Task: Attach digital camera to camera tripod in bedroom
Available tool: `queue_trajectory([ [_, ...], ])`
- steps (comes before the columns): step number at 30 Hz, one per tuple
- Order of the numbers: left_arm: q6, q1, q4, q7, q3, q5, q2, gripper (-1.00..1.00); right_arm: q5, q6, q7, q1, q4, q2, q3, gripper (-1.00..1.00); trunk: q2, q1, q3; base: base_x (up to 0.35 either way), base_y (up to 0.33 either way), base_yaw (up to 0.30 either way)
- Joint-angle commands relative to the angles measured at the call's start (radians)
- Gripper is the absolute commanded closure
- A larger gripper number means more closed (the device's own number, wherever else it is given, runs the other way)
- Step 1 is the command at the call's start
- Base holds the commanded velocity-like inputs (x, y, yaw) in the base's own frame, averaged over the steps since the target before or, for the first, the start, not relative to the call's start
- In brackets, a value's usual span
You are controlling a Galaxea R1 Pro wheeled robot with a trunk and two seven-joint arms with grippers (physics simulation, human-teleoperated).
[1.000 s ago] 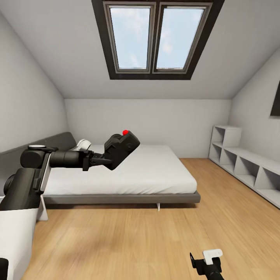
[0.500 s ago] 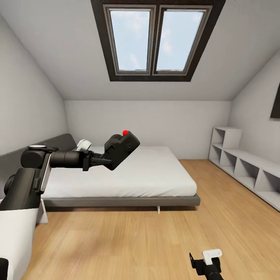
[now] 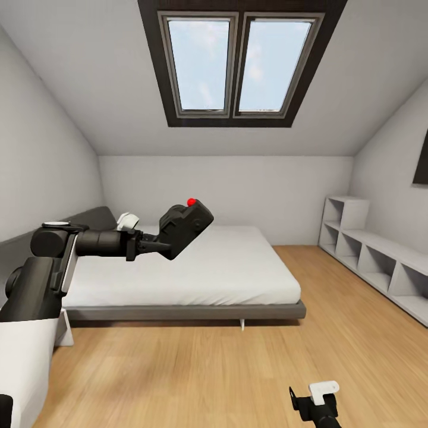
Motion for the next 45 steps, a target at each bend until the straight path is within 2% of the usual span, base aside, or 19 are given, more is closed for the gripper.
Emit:
queue_trajectory([
  [1, 0.01, -0.001, 0.0, -0.008, 0.001, -0.008, 0.0, 1.0, -0.001, -0.002, -0.005, -0.001, 0.001, 0.0, 0.007, -1.0, 0.007, -0.004, 0.002, 0.0, 0.0, 0.0],
  [14, 0.01, -0.001, 0.001, -0.008, 0.014, -0.008, 0.0, 1.0, -0.001, -0.002, -0.005, -0.001, 0.001, 0.0, 0.007, -1.0, 0.098, -0.054, 0.043, 0.0, 0.0, 0.0],
  [36, 0.01, -0.001, 0.005, -0.008, 0.015, -0.008, 0.0, 1.0, -0.001, -0.002, -0.005, -0.001, 0.001, 0.001, 0.007, -1.0, 0.252, -0.138, 0.112, 0.0, 0.0, 0.0],
  [45, 0.01, -0.001, 0.004, -0.008, 0.016, -0.008, 0.0, 1.0, 0.0, -0.002, -0.005, -0.001, 0.001, 0.001, 0.007, -1.0, 0.315, -0.173, 0.132, 0.0, 0.0, 0.0],
])
